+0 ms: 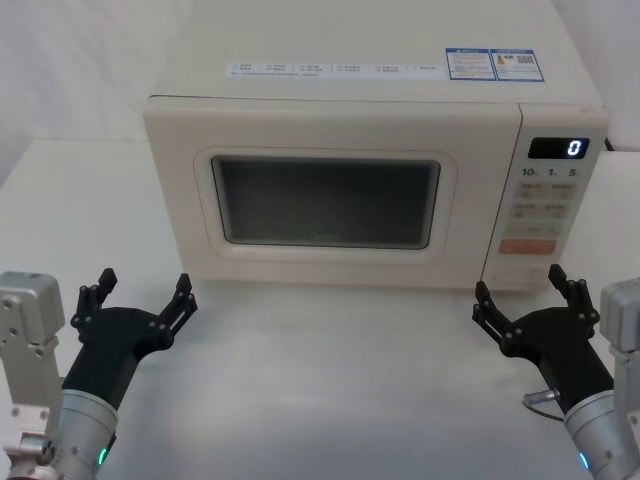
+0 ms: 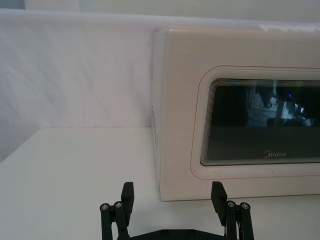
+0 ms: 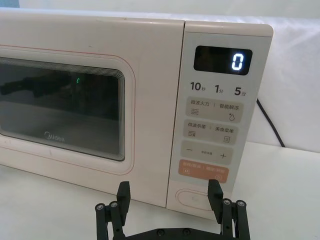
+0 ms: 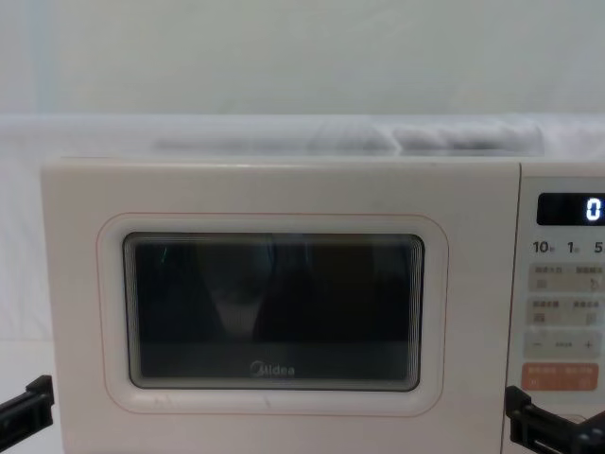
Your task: Press the button to open the microwave door with one hand; close the microwave door with the other hand.
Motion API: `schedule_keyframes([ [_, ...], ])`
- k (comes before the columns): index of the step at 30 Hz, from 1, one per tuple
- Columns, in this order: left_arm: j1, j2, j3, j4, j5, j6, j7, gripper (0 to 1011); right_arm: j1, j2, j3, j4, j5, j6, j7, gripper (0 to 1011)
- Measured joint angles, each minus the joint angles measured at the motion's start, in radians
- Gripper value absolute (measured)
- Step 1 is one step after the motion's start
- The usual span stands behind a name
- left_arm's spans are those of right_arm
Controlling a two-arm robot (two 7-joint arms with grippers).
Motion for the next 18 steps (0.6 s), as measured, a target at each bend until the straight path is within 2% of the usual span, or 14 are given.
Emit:
schedule_keyframes([
  [18, 0.000, 0.000, 0.000, 0.000, 0.000, 0.000, 0.000, 1007, 0.000, 0.000, 0.000, 0.000, 0.000, 0.000, 0.000, 994],
])
